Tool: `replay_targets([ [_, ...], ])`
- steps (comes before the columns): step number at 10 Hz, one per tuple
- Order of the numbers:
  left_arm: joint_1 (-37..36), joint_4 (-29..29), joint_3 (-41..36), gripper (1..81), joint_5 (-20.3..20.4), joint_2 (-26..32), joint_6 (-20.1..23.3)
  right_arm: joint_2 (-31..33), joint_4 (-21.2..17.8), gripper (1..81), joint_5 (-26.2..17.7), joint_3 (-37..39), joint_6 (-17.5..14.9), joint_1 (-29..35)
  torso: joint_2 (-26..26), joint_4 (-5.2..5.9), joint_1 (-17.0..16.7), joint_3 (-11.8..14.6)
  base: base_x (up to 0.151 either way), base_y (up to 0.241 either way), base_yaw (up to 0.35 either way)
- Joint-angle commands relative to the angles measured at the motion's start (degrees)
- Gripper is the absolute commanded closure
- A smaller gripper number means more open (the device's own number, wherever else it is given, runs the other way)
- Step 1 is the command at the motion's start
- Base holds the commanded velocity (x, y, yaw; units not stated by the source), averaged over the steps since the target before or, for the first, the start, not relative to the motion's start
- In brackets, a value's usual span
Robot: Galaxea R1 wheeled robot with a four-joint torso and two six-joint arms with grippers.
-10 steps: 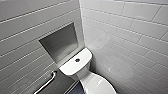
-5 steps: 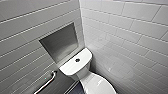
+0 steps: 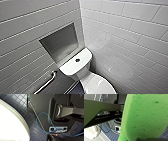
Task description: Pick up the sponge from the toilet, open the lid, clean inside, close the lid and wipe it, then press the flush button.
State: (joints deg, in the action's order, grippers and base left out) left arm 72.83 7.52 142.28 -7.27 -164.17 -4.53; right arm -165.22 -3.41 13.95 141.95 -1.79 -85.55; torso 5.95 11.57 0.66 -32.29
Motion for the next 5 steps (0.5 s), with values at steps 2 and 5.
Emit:
replay_targets([
  [2, 2.7, 0.3, 4.4, 81.1, -2.6, -4.4, 0.0, -0.8, 0.2, 81.1, -4.1, -0.5, -0.2, -1.2, 0.0, 0.0, 0.0, 0.0, 0.0, 0.0, 0.0],
  [5, 3.5, 0.2, 8.4, 81.1, -2.7, -7.4, -0.4, -1.9, 0.2, 81.1, -4.2, 0.9, -0.2, -1.5, 0.0, 0.0, 0.0, 0.0, 0.0, 0.0, 0.0],
])
